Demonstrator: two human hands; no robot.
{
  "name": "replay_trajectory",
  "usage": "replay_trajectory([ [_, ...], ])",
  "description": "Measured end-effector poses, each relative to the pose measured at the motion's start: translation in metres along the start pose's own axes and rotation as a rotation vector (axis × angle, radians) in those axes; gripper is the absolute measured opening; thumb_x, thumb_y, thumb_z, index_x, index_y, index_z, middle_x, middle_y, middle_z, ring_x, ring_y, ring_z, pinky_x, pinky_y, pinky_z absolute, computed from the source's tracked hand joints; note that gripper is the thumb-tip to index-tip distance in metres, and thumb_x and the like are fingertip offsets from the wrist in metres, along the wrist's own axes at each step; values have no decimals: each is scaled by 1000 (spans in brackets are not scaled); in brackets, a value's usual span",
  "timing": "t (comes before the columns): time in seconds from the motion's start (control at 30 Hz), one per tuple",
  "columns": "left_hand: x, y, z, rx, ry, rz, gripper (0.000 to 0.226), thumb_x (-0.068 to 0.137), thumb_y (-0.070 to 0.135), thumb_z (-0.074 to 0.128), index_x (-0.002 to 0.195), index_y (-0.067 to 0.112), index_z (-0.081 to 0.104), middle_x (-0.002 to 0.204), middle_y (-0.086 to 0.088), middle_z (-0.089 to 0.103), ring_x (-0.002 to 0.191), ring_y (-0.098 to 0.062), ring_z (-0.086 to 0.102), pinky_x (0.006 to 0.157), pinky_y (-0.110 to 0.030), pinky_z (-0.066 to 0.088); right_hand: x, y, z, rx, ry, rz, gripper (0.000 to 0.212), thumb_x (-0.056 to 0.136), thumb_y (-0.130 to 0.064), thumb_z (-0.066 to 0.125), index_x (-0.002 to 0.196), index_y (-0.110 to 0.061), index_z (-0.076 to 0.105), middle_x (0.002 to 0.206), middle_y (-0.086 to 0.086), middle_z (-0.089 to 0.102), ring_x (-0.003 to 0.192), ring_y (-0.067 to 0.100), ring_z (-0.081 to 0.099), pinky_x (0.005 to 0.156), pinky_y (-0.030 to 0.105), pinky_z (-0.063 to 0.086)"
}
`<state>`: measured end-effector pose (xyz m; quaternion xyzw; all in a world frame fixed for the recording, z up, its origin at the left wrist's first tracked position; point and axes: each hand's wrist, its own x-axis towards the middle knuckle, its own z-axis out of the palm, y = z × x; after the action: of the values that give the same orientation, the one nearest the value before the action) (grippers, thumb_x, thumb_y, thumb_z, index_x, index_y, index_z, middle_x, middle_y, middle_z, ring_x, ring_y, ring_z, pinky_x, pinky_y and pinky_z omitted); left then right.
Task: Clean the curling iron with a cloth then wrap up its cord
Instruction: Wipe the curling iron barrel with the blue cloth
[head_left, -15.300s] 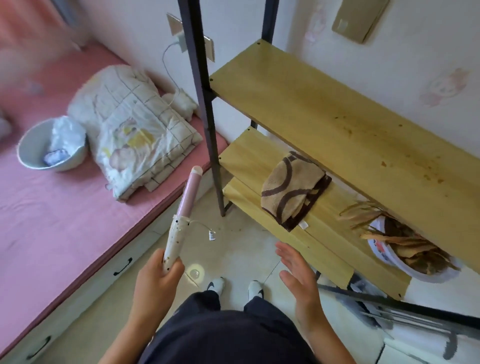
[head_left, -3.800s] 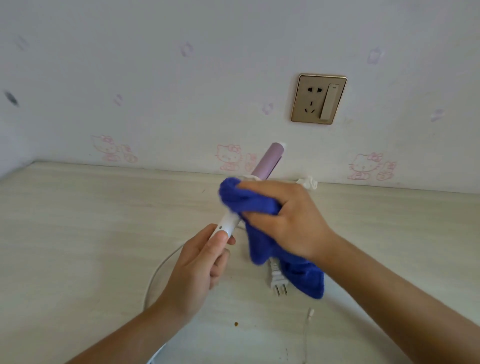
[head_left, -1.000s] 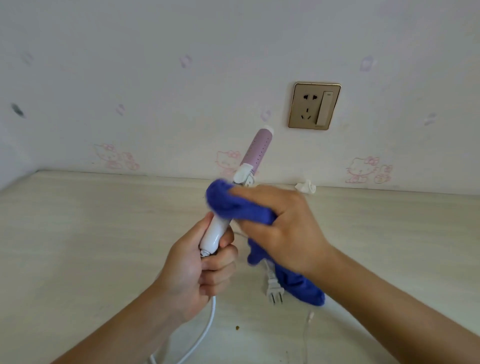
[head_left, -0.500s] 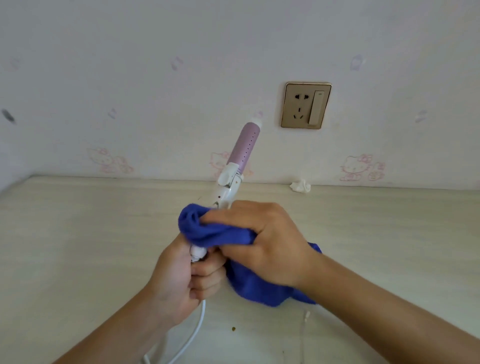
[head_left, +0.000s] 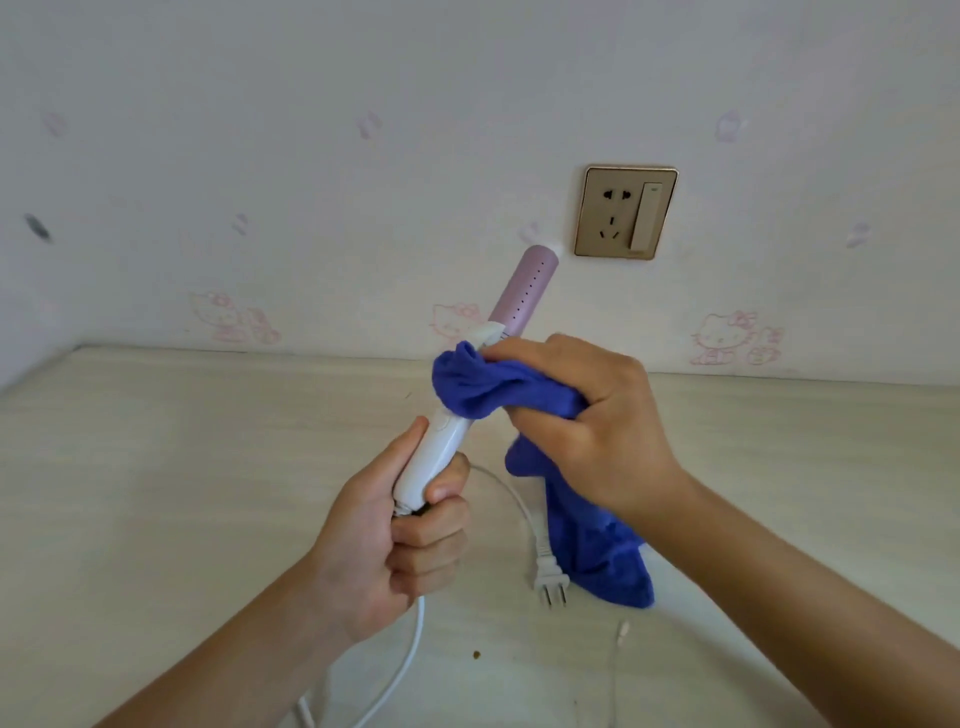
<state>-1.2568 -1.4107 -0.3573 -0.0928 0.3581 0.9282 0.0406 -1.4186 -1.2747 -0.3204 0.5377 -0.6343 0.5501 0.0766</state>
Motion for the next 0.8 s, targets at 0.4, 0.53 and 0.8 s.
replay_trajectory([
  [0.4,2,-4,-6,-193,-228,-113,55,105,55,32,73,13,50,44,4,27,34,-12,20,35,-24,10,-1,5,-2,108,131,49,45,85,1,66,121,-24,72,93,-1,73,83,14,67,78,33,56],
  [0.53,3,-3,-10,-121,-95,-103,53,100,56,41,68,15,50,42,6,22,32,-12,17,35,-21,12,-13,-3,20,9,-149,-75,37,85,-3,70,118,-18,74,89,-3,71,80,16,65,75,35,53],
  [0.8,5,-3,-11,-149,-195,-127,54,104,54,34,73,14,51,44,5,25,34,-12,19,36,-23,12,0,7,0,133,61,106,41,86,-1,68,120,-24,74,99,-4,76,91,17,71,82,39,59],
])
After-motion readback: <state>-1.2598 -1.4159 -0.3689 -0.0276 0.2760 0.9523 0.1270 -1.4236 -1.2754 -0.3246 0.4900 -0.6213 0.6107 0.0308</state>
